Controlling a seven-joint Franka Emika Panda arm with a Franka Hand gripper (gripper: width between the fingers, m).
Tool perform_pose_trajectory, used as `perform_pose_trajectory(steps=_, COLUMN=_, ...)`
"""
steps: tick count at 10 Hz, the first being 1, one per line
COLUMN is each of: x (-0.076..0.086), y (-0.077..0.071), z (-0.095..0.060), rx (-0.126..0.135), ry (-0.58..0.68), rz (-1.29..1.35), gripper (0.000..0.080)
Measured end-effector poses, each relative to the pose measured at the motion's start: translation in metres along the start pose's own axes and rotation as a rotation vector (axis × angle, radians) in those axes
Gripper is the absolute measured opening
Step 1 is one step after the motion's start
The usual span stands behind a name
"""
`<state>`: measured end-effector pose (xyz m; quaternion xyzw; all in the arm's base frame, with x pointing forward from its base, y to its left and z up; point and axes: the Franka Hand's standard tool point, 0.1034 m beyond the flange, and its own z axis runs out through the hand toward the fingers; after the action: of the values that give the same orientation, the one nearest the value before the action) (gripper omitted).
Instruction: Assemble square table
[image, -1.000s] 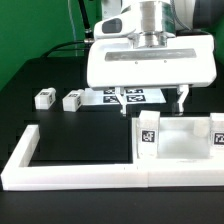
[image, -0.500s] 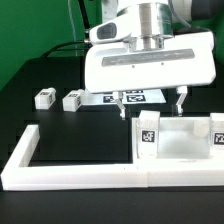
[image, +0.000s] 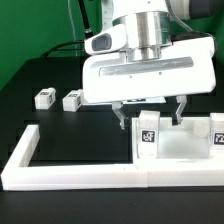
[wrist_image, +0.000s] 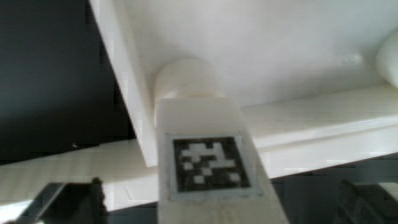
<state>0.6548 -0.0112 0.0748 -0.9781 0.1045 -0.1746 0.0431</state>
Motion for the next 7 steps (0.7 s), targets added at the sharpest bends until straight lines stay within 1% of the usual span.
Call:
perform_pose_trajectory(steps=1, x=0.0, y=0.001, z=0.0, rx=0.0, ry=-0.003, rz=0.001, gripper=0.0648)
perform_pose_trajectory(steps=2, x=-0.006, y=0.001, z=0.0, rx=0.013, ry=-0.098, rz=0.059, gripper=0.0648)
perform_pose_trajectory(steps=3, x=-0.003, y=-0.004, z=-0.004, rx=0.021, ry=-0.19, rz=0.118, gripper=0.0648)
perform_pose_trajectory(steps=4, x=0.001, y=-0.006, z=-0.004, rx=0.034, ry=-0.256, rz=0.126, gripper=0.0648)
perform_pose_trajectory(steps=5, x=0.006, y=-0.004, z=-0.002, rx=0.028, ry=-0.217, rz=0.123, gripper=0.0648)
perform_pose_trajectory(steps=6, x=0.004, y=-0.004, z=-0.001, rx=0.026, ry=-0.217, rz=0.122, gripper=0.0648)
perform_pose_trajectory(steps=7, x=0.004, y=-0.003, z=-0.001, rx=0.026, ry=-0.217, rz=0.123, gripper=0.053)
